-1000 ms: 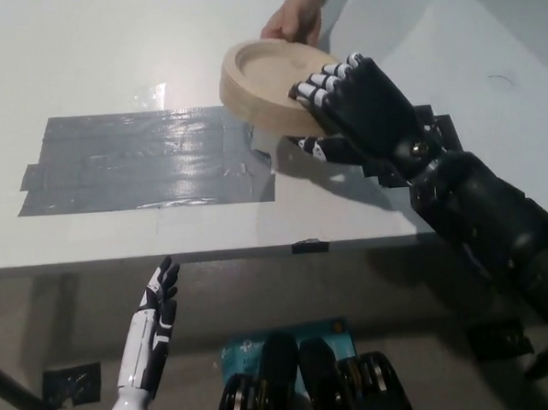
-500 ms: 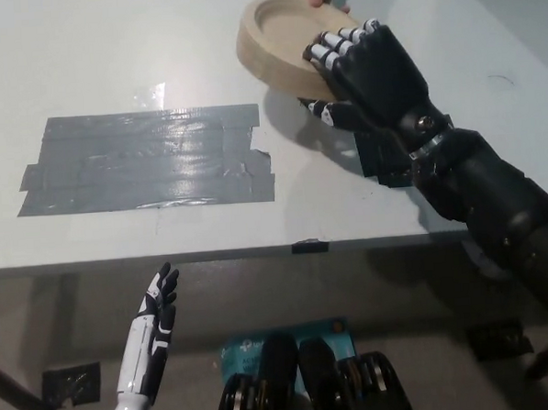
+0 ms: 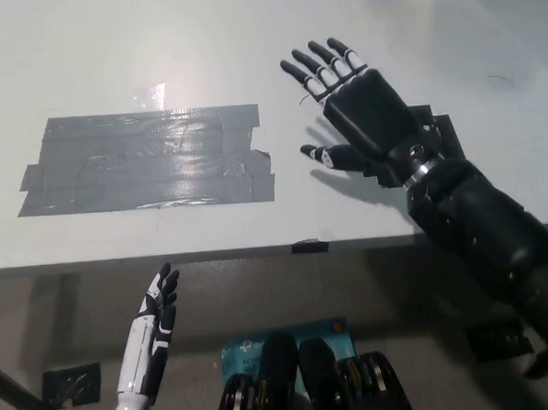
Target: A stack of plates is kept in the middle of the desk close to the robot and the robot grabs the stack with its right hand, picks it up and hands it to a person.
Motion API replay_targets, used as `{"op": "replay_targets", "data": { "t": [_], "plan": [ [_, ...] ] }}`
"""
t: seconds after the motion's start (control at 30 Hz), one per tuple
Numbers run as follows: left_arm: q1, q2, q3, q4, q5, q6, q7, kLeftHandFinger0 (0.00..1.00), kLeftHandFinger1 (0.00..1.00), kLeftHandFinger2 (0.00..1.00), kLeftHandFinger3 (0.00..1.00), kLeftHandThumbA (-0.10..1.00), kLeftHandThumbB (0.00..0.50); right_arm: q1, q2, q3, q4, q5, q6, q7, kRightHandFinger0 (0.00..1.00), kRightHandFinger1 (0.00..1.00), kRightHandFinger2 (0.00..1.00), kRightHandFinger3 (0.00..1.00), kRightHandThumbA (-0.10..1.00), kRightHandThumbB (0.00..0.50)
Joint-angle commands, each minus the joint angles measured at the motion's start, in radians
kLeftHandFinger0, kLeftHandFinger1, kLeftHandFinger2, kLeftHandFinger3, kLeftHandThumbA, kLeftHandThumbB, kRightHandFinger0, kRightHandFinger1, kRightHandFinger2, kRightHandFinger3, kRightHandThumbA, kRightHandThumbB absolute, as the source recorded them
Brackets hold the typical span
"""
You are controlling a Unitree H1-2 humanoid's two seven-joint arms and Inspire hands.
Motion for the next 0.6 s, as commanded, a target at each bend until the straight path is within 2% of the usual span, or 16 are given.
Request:
{"op": "replay_targets", "data": {
  "t": [0.0,0.1,0.23,0.27,0.37,0.4,0.47,0.5,0.53,0.57],
  "plan": [
    [-0.017,0.002,-0.003,-0.012,0.010,-0.027,0.004,1.00,1.00,1.00,1.00,1.00,0.284,0.013,-0.094,-0.118,-0.471,0.202,0.163,0.414,1.00,1.00,1.00,1.00,0.82,0.500],
    [-0.017,0.002,-0.003,-0.016,0.009,-0.022,0.002,1.00,1.00,1.00,1.00,1.00,0.281,0.073,-0.139,-0.163,-0.673,0.229,0.185,0.455,1.00,1.00,1.00,1.00,0.85,0.500],
    [-0.014,0.003,-0.006,-0.022,0.010,-0.014,-0.002,1.00,1.00,1.00,1.00,1.00,0.283,0.170,-0.186,-0.236,-0.910,0.299,0.212,0.471,1.00,1.00,1.00,1.00,0.80,0.500],
    [-0.014,0.001,-0.006,-0.023,0.009,-0.012,-0.002,1.00,1.00,1.00,1.00,1.00,0.289,0.214,-0.202,-0.267,-1.001,0.342,0.235,0.477,1.00,1.00,1.00,1.00,0.76,0.500],
    [-0.008,-0.001,-0.008,-0.025,0.008,-0.013,-0.003,1.00,1.00,1.00,1.00,1.00,0.291,0.301,-0.231,-0.319,-1.146,0.398,0.261,0.472,1.00,1.00,1.00,1.00,0.76,0.458],
    [-0.007,-0.002,-0.008,-0.020,0.006,-0.019,-0.003,1.00,1.00,1.00,1.00,1.00,0.293,0.359,-0.239,-0.348,-1.216,0.419,0.265,0.449,1.00,1.00,1.00,1.00,0.78,0.449],
    [-0.001,-0.003,-0.009,-0.020,0.005,-0.026,-0.004,1.00,1.00,1.00,1.00,1.00,0.289,0.441,-0.242,-0.378,-1.308,0.423,0.290,0.438,1.00,1.00,1.00,1.00,0.90,0.435],
    [0.000,-0.003,-0.010,-0.019,0.005,-0.029,-0.003,1.00,1.00,1.00,1.00,1.00,0.288,0.459,-0.242,-0.384,-1.324,0.429,0.289,0.432,1.00,1.00,1.00,1.00,0.90,0.433],
    [0.007,-0.004,-0.012,-0.021,0.003,-0.030,-0.006,1.00,1.00,1.00,1.00,1.00,0.288,0.531,-0.236,-0.393,-1.363,0.465,0.268,0.389,1.00,1.00,1.00,1.00,0.95,0.385],
    [0.010,-0.005,-0.013,-0.022,0.002,-0.029,-0.008,1.00,1.00,1.00,1.00,1.00,0.288,0.557,-0.233,-0.396,-1.375,0.479,0.261,0.375,1.00,1.00,1.00,1.00,0.96,0.384]
  ]
}}
